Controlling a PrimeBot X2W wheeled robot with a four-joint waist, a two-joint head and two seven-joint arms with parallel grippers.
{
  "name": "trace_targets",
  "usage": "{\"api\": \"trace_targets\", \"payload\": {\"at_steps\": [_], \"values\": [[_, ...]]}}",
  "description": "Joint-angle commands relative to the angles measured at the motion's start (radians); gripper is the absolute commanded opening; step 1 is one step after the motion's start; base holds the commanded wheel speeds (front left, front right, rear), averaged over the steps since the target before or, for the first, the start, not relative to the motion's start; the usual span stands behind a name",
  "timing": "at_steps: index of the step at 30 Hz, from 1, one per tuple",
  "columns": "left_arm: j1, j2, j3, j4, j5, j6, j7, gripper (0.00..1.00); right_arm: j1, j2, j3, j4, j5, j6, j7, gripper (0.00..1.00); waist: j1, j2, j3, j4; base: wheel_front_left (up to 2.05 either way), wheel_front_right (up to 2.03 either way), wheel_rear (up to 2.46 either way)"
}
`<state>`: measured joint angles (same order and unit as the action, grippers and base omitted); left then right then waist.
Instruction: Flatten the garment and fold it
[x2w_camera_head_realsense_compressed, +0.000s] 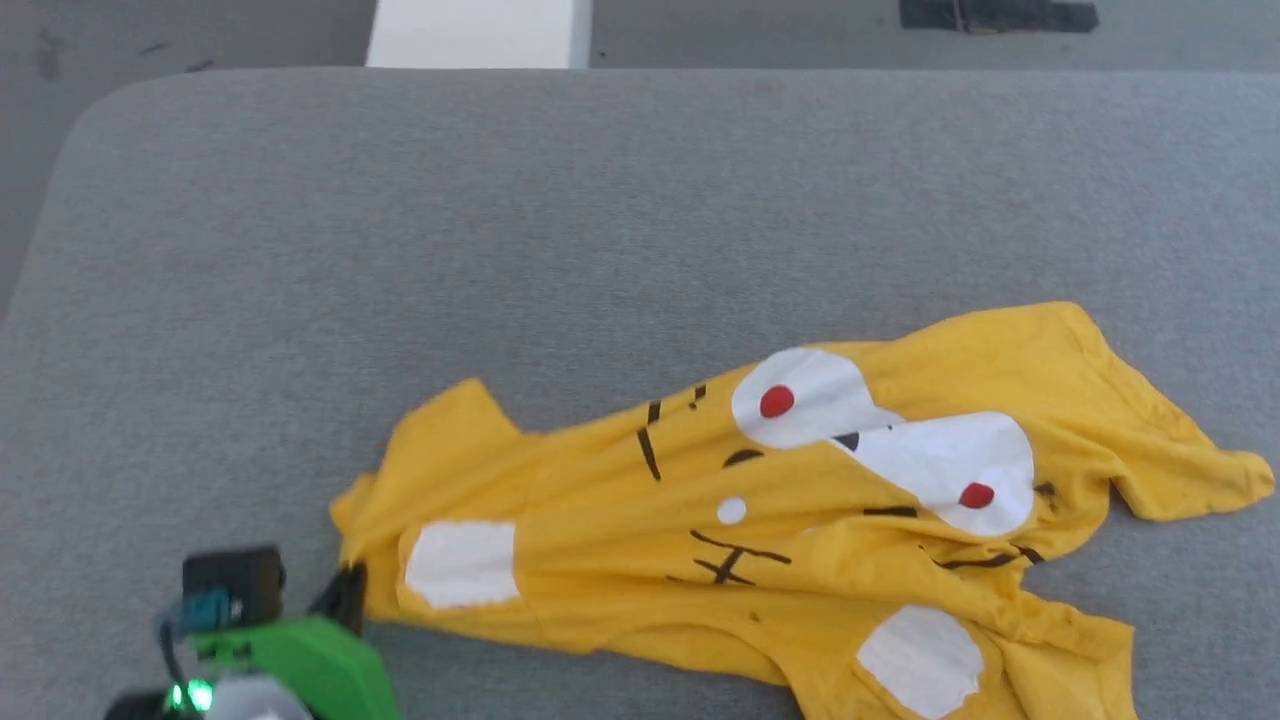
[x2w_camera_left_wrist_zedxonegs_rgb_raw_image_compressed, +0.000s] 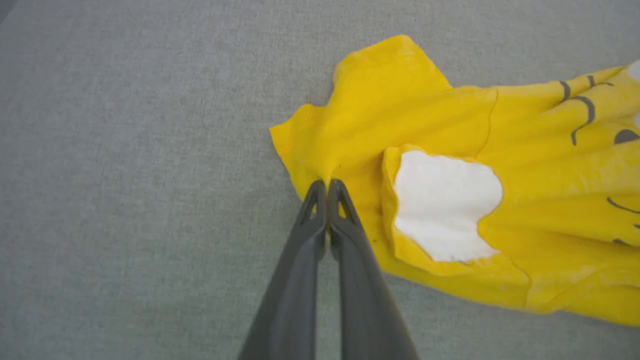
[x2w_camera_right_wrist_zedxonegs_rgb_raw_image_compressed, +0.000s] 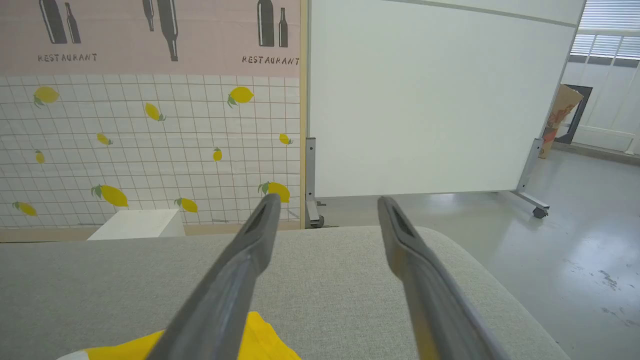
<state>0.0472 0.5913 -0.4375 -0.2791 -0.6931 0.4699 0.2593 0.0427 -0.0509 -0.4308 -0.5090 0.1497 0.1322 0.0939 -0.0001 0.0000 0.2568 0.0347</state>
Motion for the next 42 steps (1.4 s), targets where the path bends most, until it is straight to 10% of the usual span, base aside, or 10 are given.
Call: {"api": "trace_targets", "payload": {"at_steps": [1,4,5,6,17,40,41,42], "values": [[0.049,0.000,0.012,-0.020,-0.025,0.011,-0.020,0.00,0.011,0.001,-0.001,0.005,0.006,-0.002,0.005,1.00,0.0001,0.0000,-0.045,0.063,0.00,0.00,0.00],[0.106,-0.029,0.007,-0.032,-0.061,-0.006,-0.047,0.06,0.015,0.001,0.005,0.015,0.011,-0.002,0.008,1.00,0.0001,0.0000,-0.051,0.083,0.00,0.00,0.00],[0.110,-0.040,0.005,-0.031,-0.067,-0.011,-0.058,0.33,0.016,0.001,0.007,0.018,0.012,-0.002,0.009,1.00,0.0001,0.0000,-0.052,0.087,0.00,0.00,0.00],[0.107,-0.053,0.003,-0.027,-0.067,-0.018,-0.076,1.00,0.017,0.001,0.009,0.023,0.013,-0.002,0.011,1.00,0.0001,0.0000,-0.054,0.092,0.00,0.00,0.00],[-0.033,-0.175,0.113,-0.039,0.045,-0.146,-0.496,1.00,-0.002,0.001,0.120,0.062,-0.004,-0.002,0.080,1.00,0.0001,0.0000,-0.053,0.084,0.00,0.00,0.00],[-0.069,-0.358,0.185,0.038,0.322,-0.290,-0.521,1.00,-0.345,-0.235,0.456,0.585,-0.077,-0.002,0.619,1.00,0.0001,0.0000,0.053,0.149,0.00,0.00,0.00],[-0.071,-0.362,0.187,0.040,0.324,-0.295,-0.521,1.00,-0.351,-0.242,0.466,0.597,-0.075,-0.002,0.627,0.91,0.0001,0.0000,0.056,0.154,0.00,0.00,0.00],[-0.073,-0.369,0.188,0.043,0.328,-0.301,-0.521,1.00,-0.358,-0.254,0.481,0.610,-0.072,-0.002,0.633,0.45,0.0001,0.0000,0.061,0.163,0.00,0.00,0.00]]}}
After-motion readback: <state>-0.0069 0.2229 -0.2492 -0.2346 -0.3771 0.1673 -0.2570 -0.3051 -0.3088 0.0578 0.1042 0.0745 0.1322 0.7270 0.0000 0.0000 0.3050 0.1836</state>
